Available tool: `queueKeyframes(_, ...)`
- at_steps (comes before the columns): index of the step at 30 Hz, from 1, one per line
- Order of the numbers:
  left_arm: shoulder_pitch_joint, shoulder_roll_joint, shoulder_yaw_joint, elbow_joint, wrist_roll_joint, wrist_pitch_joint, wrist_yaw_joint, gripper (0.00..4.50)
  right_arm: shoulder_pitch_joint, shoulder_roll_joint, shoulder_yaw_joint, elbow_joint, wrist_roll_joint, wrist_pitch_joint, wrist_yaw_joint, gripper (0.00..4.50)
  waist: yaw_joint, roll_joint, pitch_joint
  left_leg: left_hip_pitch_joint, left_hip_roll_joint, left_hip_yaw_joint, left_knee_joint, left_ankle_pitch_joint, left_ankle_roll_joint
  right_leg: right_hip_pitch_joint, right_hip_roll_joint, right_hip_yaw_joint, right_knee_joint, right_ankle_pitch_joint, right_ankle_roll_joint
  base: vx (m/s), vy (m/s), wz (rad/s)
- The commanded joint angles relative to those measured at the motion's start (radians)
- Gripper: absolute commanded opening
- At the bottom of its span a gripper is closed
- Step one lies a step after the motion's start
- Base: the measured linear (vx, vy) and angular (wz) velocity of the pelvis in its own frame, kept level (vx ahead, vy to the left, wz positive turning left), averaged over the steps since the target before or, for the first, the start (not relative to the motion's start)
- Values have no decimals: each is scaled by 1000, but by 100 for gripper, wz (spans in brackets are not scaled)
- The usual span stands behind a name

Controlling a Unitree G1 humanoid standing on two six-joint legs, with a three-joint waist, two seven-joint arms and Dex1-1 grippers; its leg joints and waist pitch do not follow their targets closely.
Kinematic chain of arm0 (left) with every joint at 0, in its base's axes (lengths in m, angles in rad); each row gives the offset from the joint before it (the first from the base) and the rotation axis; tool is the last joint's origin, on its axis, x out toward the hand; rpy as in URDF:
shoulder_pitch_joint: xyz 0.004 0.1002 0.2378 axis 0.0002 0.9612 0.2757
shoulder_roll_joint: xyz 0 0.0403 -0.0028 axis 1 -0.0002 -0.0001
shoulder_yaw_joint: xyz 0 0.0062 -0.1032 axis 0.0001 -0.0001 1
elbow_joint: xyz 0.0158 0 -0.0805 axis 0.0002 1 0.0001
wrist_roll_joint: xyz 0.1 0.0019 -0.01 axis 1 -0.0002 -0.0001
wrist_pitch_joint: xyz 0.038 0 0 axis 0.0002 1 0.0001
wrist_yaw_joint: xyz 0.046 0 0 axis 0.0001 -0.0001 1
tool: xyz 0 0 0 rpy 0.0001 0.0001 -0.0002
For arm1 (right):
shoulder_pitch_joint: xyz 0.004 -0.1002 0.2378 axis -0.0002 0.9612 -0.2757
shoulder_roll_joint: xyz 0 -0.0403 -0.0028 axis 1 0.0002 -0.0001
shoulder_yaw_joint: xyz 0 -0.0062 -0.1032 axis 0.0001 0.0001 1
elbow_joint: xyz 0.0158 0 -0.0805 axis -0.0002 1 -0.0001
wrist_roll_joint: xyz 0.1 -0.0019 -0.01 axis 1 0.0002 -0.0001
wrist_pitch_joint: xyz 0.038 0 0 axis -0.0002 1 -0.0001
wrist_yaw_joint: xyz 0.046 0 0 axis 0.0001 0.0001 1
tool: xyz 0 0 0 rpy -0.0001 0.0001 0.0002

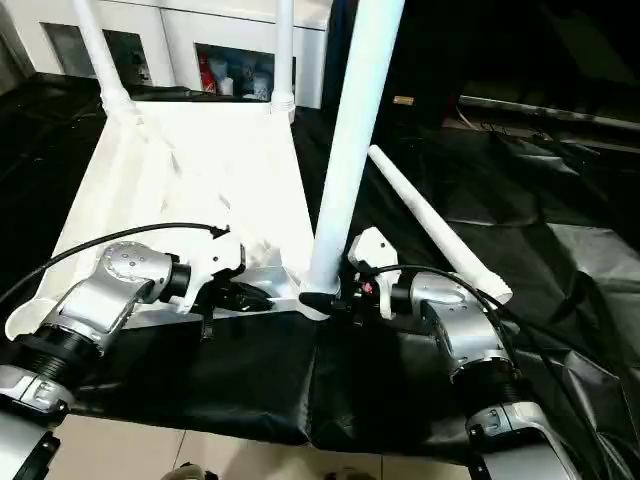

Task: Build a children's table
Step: Rotate leg to tighten

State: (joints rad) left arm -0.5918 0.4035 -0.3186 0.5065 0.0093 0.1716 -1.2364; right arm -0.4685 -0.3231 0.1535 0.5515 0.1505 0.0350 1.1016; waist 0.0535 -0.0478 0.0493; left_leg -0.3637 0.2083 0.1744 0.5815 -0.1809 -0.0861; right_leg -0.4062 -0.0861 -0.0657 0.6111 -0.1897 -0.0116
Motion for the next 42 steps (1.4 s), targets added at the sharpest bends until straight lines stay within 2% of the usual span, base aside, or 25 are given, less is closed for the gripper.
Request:
queueKeyframes(1, 9, -6, -19, -14, -7, 4, -20, 0, 10, -9, 3, -25, 5, 12, 17, 299, -1, 7, -64, 8, 23, 4, -62, -154, 66, 59, -48, 43, -57, -53, -266, 0, 0, 0)
queueKeyframes(5, 8, -11, -15, -8, -2, 0, 0, 0, 17, -8, 3, -26, 6, 20, 10, 279, 0, 7, -65, 9, 23, 4, -62, -157, 60, 59, -48, 44, -57, -63, -261, 0, 0, 0)
queueKeyframes(7, -1, -24, -6, 13, 10, -3, 45, 0, 18, 3, -3, -2, -9, 15, -39, 278, 0, 6, -64, 9, 23, 4, -62, -154, 59, 58, -47, 43, -57, -60, -261, 0, 0, 0)
queueKeyframes(8, -18, -45, 5, 46, 29, -1, 115, 0, 10, 25, -20, 41, -28, 10, -124, 277, -1, 6, -63, 8, 23, 4, -62, -157, 57, 58, -48, 44, -58, -68, -259, 0, 0, 0)
queueKeyframes(10, -41, -74, 18, 89, 51, 14, 209, 0, -3, 54, -39, 87, -47, 28, -232, 275, -3, 4, -55, 10, 20, 3, -67, -223, 28, 54, -49, 43, -71, -198, -228, 0, 0, 0)
queueKeyframes(11, -42, -76, 19, 90, 52, 14, 213, 0, -3, 55, -39, 89, -47, 29, -236, 275, -6, 2, -55, 12, 20, 3, -68, -242, 20, 53, -49, 43, -76, -240, -217, 0, 0, 0)
queueKeyframes(12, -64, -106, 32, 128, 66, 30, 295, 0, -14, 83, -52, 127, -58, 49, -323, 275, -6, 1, -54, 16, 19, 1, -69, -270, 7, 49, -50, 43, -83, -307, -196, 0, 0, 0)
queueKeyframes(14, -95, -152, 53, 177, 76, 60, 408, 0, -30, 125, -65, 171, -72, 68, -437, 274, -11, 2, -52, 15, 17, -2, -71, -296, -12, 45, -49, 43, -89, -383, -163, 0, 0, 0)
queueKeyframes(15, -109, -177, 66, 197, 76, 83, 460, 0, -41, 150, -77, 193, -71, 76, -497, 274, -12, 0, -53, 16, 16, -2, -70, -296, -11, 45, -50, 42, -93, -393, -157, 0, 0, 0)
queueKeyframes(19, -153, -280, 94, 258, 68, 121, 609, 0, -105, 266, -131, 292, -66, 109, -775, 274, -20, 4, -55, 14, 15, -6, -72, -294, -19, 41, -49, 40, -94, -397, -150, 0, 0, 0)
queueKeyframes(22, -161, -307, 90, 272, 71, 114, 625, 0, -117, 293, -132, 311, -63, 90, -788, 274, -20, 4, -58, 10, 15, -4, -71, -283, -4, 44, -47, 41, -90, -321, -157, 0, 0, 0)
queueKeyframes(23, -164, -316, 88, 277, 71, 108, 626, 0, -119, 303, -137, 314, -52, 83, -772, 344, -19, 2, -60, 7, 13, -2, -70, -271, 7, 47, -47, 42, -89, -293, -162, 0, 0, 0)
queueKeyframes(25, -166, -323, 85, 282, 73, 105, 625, 0, -125, 313, -147, 321, -45, 79, -764, 344, -18, 1, -60, 6, 14, -1, -69, -253, 18, 49, -47, 42, -86, -260, -171, 0, 0, 0)
queueKeyframes(26, -167, -324, 85, 285, 73, 104, 626, 0, -129, 315, -151, 325, -45, 78, -768, 344, -18, 2, -61, 6, 13, 0, -68, -249, 21, 49, -47, 42, -85, -255, -174, 0, 0, 0)
queueKeyframes(28, -165, -320, 85, 283, 73, 104, 623, 0, -130, 310, -143, 322, -53, 73, -760, 384, -19, 1, -61, 1, 13, -1, -69, -235, 26, 54, -48, 40, -84, -251, -176, 0, 0, 0)
queueKeyframes(31, -166, -314, 88, 296, 73, 100, 627, 0, -142, 305, -135, 332, -71, 40, -769, 384, -19, 3, -59, 7, 15, -1, -69, -255, 24, 47, -50, 40, -89, -294, -170, 0, 0, 0)
queueKeyframes(35, -181, -312, 109, 324, 68, 85, 663, 0, -139, 277, -144, 297, -72, 9, -765, 384, -19, 0, -58, 5, 14, -1, -70, -257, 26, 47, -47, 41, -89, -288, -167, 0, 0, 0)
queueKeyframes(36, -191, -314, 120, 337, 68, 87, 687, 0, -136, 270, -153, 285, -70, 4, -766, 384, -21, 0, -57, 0, 13, -2, -72, -257, 26, 51, -47, 39, -88, -295, -163, 0, 0, 0)
queueKeyframes(38, -217, -323, 156, 372, 61, 99, 766, 0, -128, 252, -168, 264, -68, -5, -768, 384, -22, -3, -57, 1, 12, -1, -71, -264, 26, 48, -45, 38, -92, -313, -152, 0, 0, 0)
queueKeyframes(39, -233, -328, 177, 393, 56, 88, 817, 0, -122, 242, -175, 253, -68, -12, -773, 384, -25, -5, -63, -7, 11, -3, -67, -221, 32, 57, -46, 40, -82, -244, -161, 0, 0, 0)
queueKeyframes(40, -242, -333, 191, 405, 51, 76, 845, 0, -119, 236, -180, 249, -66, -13, -776, 384, -25, -5, -63, -7, 11, -3, -67, -221, 32, 57, -46, 40, -82, -244, -161, 0, 0, 0)
queueKeyframes(41, -263, -344, 226, 428, 36, 40, 912, 0, -115, 224, -196, 242, -61, -17, -789, 384, -25, 4, -67, -11, 10, -5, -64, -184, 41, 60, -47, 37, -77, -200, -167, 0, 0, 0)
queueKeyframes(42, -263, -344, 226, 428, 36, 40, 912, 0, -115, 224, -196, 242, -61, -17, -789, 384, -28, -1, -68, -12, 8, -2, -61, -169, 47, 60, -44, 37, -77, -169, -173, 0, 0, 0)
